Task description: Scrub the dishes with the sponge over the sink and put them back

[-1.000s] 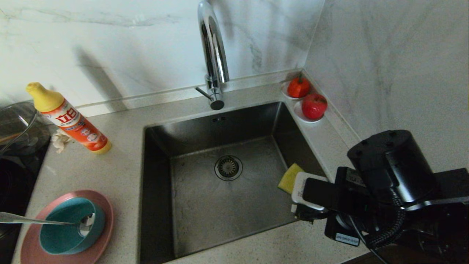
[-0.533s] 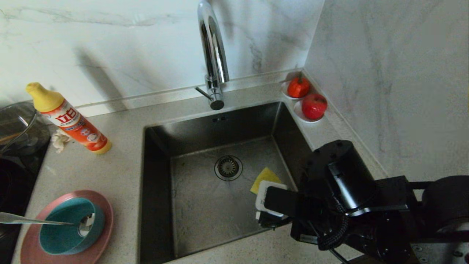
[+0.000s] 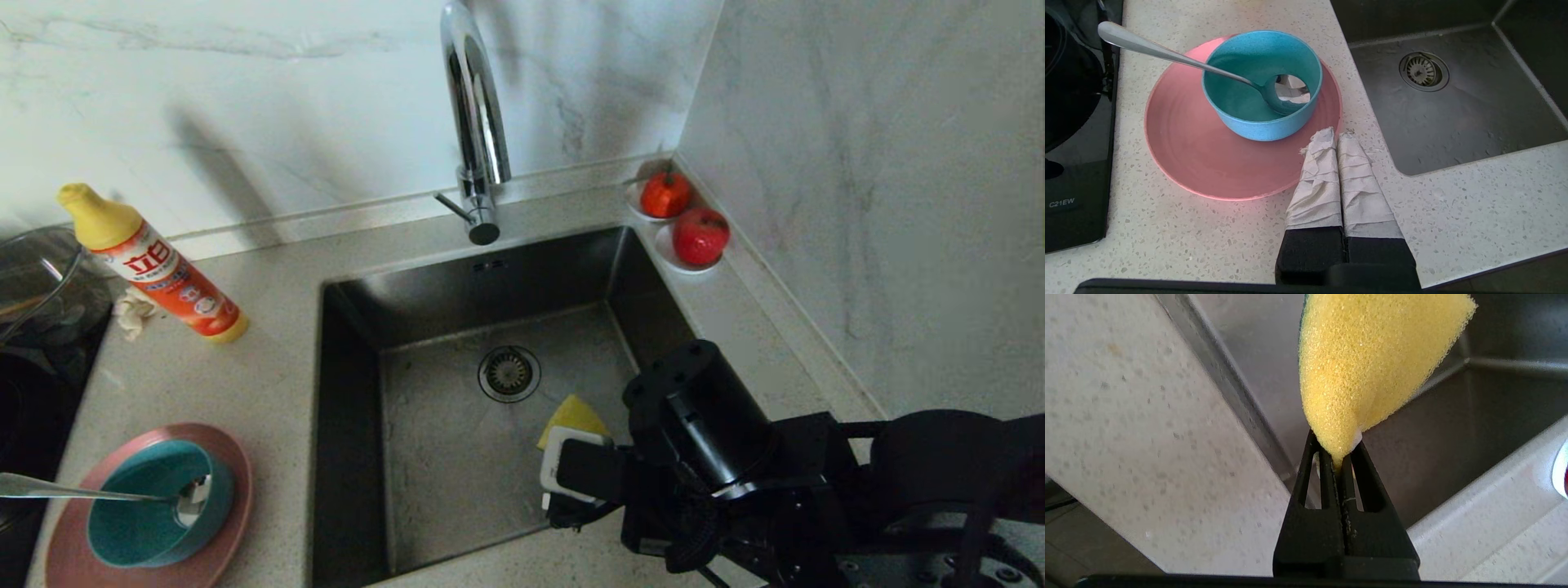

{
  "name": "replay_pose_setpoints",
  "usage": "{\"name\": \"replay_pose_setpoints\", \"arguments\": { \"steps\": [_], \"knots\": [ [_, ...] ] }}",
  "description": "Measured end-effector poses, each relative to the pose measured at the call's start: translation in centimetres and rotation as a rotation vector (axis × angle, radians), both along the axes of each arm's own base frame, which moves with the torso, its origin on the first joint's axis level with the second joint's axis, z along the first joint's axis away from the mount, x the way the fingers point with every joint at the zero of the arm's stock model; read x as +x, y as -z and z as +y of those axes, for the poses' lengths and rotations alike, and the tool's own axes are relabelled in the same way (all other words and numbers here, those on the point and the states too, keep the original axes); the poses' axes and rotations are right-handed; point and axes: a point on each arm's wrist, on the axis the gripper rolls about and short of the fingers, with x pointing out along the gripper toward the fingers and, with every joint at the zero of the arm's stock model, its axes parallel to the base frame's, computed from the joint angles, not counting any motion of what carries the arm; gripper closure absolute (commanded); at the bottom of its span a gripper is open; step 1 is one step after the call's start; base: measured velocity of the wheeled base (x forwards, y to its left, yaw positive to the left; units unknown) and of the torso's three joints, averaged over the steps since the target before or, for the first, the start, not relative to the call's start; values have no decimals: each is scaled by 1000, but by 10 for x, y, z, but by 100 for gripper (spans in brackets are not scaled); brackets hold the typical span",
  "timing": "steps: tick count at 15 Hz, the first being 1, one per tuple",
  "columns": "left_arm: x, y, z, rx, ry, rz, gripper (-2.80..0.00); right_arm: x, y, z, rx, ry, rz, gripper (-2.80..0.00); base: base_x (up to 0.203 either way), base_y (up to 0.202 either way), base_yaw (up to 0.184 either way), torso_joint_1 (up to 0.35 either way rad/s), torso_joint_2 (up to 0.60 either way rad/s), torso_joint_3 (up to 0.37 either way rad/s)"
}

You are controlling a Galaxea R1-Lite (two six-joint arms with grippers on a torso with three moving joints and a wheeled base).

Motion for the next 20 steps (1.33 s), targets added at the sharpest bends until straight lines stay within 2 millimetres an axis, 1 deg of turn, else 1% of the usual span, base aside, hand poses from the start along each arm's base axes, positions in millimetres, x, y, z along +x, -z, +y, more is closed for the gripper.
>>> {"name": "replay_pose_setpoints", "arguments": {
  "steps": [4, 11, 14, 15, 17, 19, 20],
  "knots": [
    [0, 0, 0, 0, 0, -1, 0, 0, 0, 8, 11, -12, 0, 0, 0, 0, 0, 0, 0, 0],
    [0, 0, 0, 3, -2, -2, 0, 1, -1, 11, 33, -5, 3, 0, 0, 0, 0, 0, 0, 0],
    [0, -1, 0, 12, -8, -2, 0, 0, -2, 17, 48, -2, -21, 0, 0, 0, 0, 0, 0, 0],
    [-2, -7, 0, 23, -16, -23, 0, 0, -3, 17, 44, 8, -32, 0, 0, 0, 0, 0, 0, 0],
    [-8, -30, 1, 29, -35, -78, 0, -2, -4, 17, 40, 12, -35, 0, 0, 0, 0, 0, 0, 0],
    [-15, -68, 2, 24, -67, -144, 0, -3, -5, 17, 41, 9, -37, 0, 0, 0, 0, 0, 0, 0],
    [-15, -87, 2, 20, -90, -158, 0, -5, -5, 17, 41, 5, -38, 0, 0, 0, 0, 0, 0, 0]
  ]
}}
